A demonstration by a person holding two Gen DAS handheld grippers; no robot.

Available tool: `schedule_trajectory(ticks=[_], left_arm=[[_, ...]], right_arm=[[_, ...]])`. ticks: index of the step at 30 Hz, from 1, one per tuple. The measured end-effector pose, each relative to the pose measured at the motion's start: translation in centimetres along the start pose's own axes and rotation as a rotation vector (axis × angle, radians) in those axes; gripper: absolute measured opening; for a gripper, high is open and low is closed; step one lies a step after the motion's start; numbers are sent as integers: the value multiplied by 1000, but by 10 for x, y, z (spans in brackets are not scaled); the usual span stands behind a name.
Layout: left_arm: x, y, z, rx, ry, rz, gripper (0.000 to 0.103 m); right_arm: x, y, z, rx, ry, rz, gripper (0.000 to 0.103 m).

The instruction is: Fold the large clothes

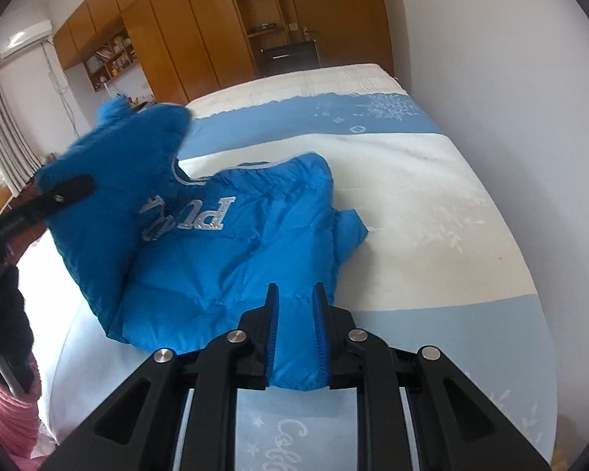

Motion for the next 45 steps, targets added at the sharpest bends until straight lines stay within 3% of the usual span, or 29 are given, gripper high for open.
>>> schedule_trajectory(ticks=[7,14,16,21,24,26,28,31,34,37,42,44,45], left_arm=[[28,-58,-40,62,-57,98,27],[47,-85,-38,110,-61,125,32],[45,-83,-33,174,-28,130,35],[37,-55,-16,383,90,155,55],[32,-25,3,456,148,141,55],[29,-10,17,420,161,111,56],[23,-4,44,301,173,85,56],[21,-15,86,99,215,109,56],[25,-33,112,29,229,147,56],[33,-55,122,23,233,195,56],[44,-75,121,78,256,228,56],[44,-79,123,92,262,221,56],[44,-79,124,97,262,220,56]], right_arm=[[4,-3,-6,24,-15,22,18],[9,-11,-6,16,-35,49,18],[7,-11,-4,12,-32,45,21],[-8,-3,5,-49,-37,21,31],[-23,-2,13,-124,-49,26,45],[-33,-4,21,-189,-60,43,53],[-43,-9,28,-251,-77,71,63],[-61,-29,45,-344,-107,147,73],[-69,-54,53,-385,-166,242,84],[-74,-90,56,-382,-234,349,85],[-77,-130,64,-389,-252,424,85],[-79,-143,68,-383,-243,436,74],[-79,-147,71,-378,-240,438,61]])
Point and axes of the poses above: each gripper's, at about its wrist camera, not at the fingertips, and y roughly against the way its jaws point, z to its left, x to its underside, the point moved 6 cm from there along -y, roughly the way its jaws point, and after that the axes turned 3 degrees about -y, right-handed, at the moved point
